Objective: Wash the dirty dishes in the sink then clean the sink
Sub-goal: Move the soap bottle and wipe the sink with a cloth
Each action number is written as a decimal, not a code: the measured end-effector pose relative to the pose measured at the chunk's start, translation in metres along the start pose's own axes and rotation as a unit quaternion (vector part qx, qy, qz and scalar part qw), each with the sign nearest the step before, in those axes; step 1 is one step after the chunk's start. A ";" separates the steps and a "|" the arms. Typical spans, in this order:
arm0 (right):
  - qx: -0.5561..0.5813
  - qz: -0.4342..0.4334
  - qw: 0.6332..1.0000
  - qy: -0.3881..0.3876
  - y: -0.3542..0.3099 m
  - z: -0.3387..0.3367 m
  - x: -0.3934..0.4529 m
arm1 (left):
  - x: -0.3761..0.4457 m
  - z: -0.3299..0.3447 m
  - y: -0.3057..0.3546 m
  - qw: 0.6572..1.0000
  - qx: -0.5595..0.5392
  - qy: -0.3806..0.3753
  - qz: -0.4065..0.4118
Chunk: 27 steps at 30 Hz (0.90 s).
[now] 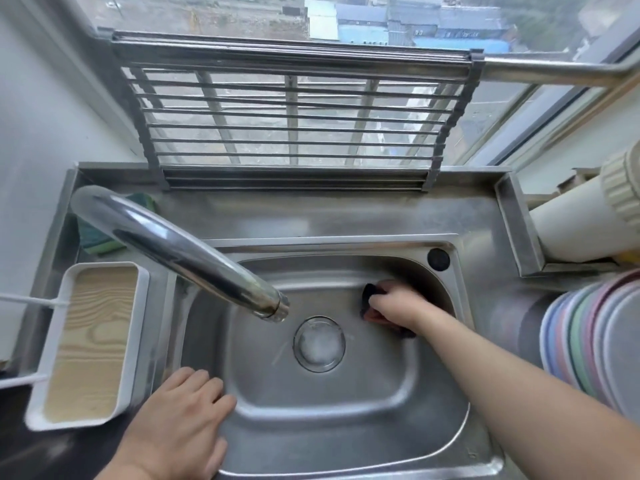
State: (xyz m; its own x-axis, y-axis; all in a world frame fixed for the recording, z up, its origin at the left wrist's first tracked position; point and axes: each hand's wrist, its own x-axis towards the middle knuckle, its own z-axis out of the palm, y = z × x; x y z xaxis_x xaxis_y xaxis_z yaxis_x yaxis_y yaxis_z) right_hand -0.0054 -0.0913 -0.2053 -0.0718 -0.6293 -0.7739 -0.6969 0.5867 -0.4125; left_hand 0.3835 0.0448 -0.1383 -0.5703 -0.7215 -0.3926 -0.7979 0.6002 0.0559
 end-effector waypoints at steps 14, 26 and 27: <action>-0.492 -0.090 0.832 -0.241 0.018 0.095 -0.063 | 0.000 -0.004 0.001 1.000 0.001 -0.012 0.004; -0.685 -0.047 0.727 -0.033 0.017 0.045 -0.030 | -0.003 -0.013 0.004 1.000 0.004 -0.010 -0.002; -0.686 -0.039 0.723 -0.075 0.028 0.060 -0.040 | -0.003 -0.013 0.004 1.000 0.003 -0.009 -0.002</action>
State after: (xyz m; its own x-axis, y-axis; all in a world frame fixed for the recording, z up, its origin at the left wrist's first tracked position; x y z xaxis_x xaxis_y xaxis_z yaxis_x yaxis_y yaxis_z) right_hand 0.0207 -0.0190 -0.2149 0.0132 -0.5101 -0.8600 -0.7544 -0.5696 0.3263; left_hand 0.3791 0.0449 -0.1248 -0.5628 -0.7181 -0.4094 -0.7996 0.5985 0.0493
